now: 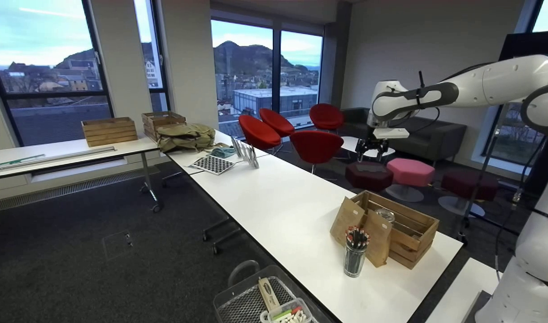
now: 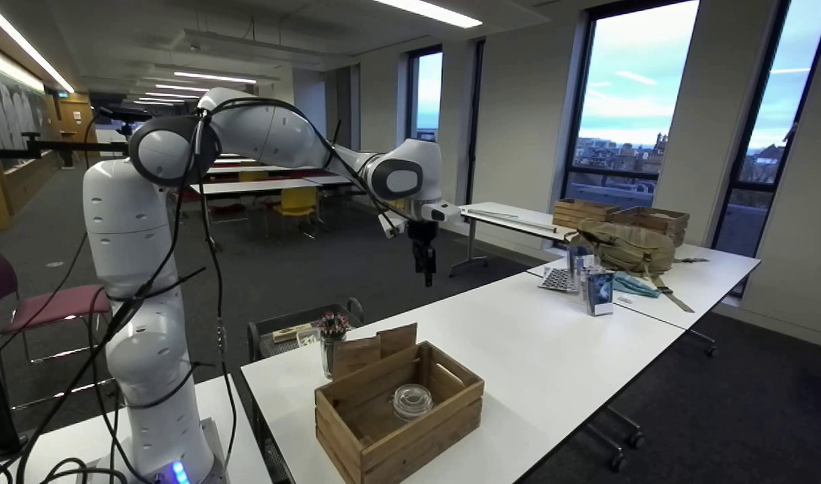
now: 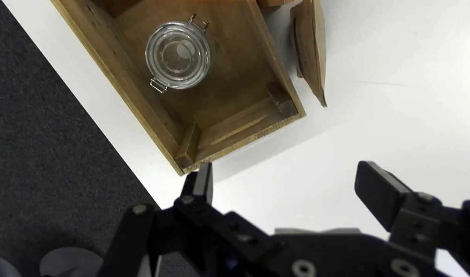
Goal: Remove two brown packets from the box
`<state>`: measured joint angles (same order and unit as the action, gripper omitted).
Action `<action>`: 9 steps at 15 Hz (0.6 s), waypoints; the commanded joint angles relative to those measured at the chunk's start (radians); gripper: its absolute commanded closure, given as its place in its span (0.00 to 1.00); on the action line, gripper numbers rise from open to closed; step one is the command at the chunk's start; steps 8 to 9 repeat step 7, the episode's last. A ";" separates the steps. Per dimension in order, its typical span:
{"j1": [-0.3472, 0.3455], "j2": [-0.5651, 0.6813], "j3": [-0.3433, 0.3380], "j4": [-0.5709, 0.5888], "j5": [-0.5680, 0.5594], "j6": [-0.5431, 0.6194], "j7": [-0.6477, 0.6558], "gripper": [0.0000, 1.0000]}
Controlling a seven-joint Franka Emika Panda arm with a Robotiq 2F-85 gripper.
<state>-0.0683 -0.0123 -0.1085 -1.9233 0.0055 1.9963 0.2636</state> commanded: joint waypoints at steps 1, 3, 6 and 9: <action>-0.010 -0.005 0.007 -0.010 0.001 -0.003 -0.001 0.00; -0.011 -0.007 0.007 -0.016 0.002 -0.002 -0.001 0.00; -0.010 -0.007 0.007 -0.016 0.002 -0.002 -0.001 0.00; -0.010 -0.007 0.007 -0.016 0.002 -0.002 -0.001 0.00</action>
